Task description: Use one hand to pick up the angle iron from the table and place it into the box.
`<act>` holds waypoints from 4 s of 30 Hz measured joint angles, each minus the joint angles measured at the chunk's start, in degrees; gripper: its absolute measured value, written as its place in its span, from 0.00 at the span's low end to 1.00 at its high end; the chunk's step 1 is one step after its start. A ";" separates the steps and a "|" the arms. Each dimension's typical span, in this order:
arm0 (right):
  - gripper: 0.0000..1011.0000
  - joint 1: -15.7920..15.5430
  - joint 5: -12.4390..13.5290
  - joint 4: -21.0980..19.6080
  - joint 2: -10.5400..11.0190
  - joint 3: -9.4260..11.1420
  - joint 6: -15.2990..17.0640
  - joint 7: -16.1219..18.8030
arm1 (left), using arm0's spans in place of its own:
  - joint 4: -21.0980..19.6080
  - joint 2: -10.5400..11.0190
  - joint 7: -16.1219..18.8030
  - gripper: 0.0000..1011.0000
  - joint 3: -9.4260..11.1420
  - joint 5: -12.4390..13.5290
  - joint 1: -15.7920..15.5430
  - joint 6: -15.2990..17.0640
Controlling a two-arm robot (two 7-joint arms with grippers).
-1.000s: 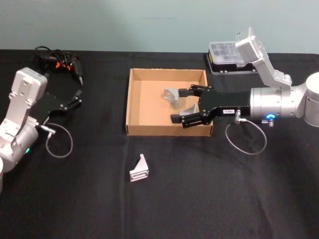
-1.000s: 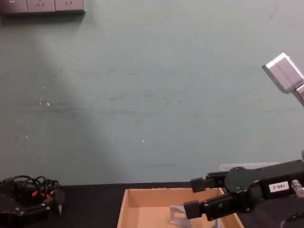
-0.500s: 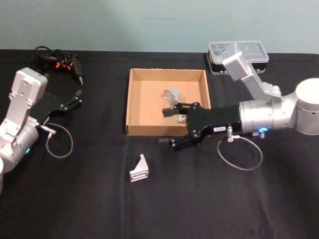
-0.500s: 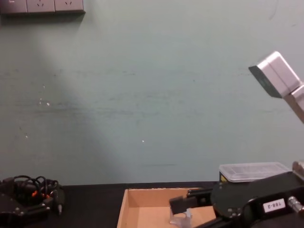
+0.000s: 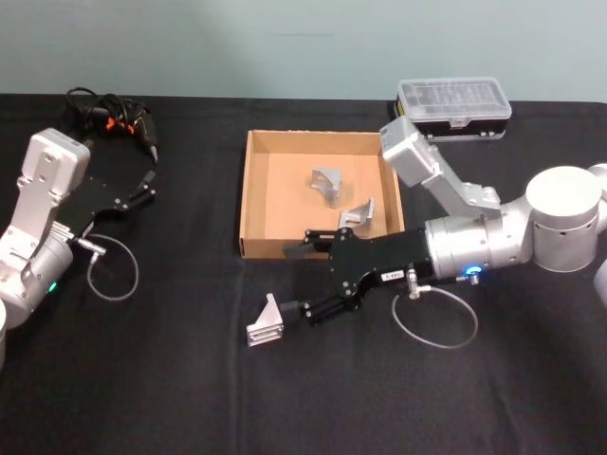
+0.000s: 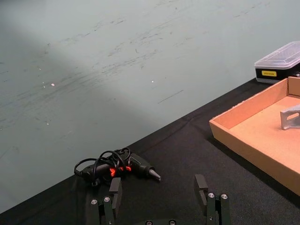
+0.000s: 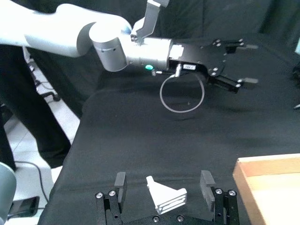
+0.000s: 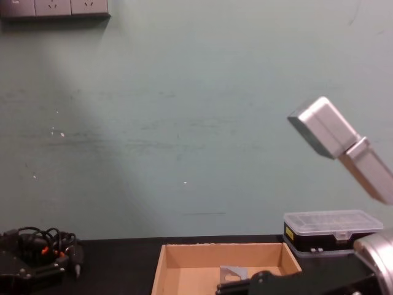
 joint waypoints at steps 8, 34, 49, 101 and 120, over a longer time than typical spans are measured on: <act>0.99 0.65 -1.15 1.84 -1.40 -2.01 -0.47 -0.06 | 0.00 0.00 0.00 1.00 0.00 0.00 0.00 0.00; 0.99 1.29 -7.03 8.25 -6.70 -4.87 -3.44 -2.76 | 0.00 0.00 0.00 1.00 0.00 0.00 0.00 0.00; 0.99 0.89 -8.93 8.75 -7.32 -4.71 -3.40 -3.99 | 0.00 0.00 0.00 1.00 0.00 0.00 0.00 0.00; 0.55 1.75 -3.80 4.19 -6.12 -0.11 -2.09 -3.76 | 0.00 0.00 0.00 1.00 0.00 0.00 0.00 0.00; 0.55 6.65 -3.70 13.41 -10.42 1.52 -3.04 -5.82 | 0.00 0.00 0.00 1.00 0.00 0.00 0.00 0.00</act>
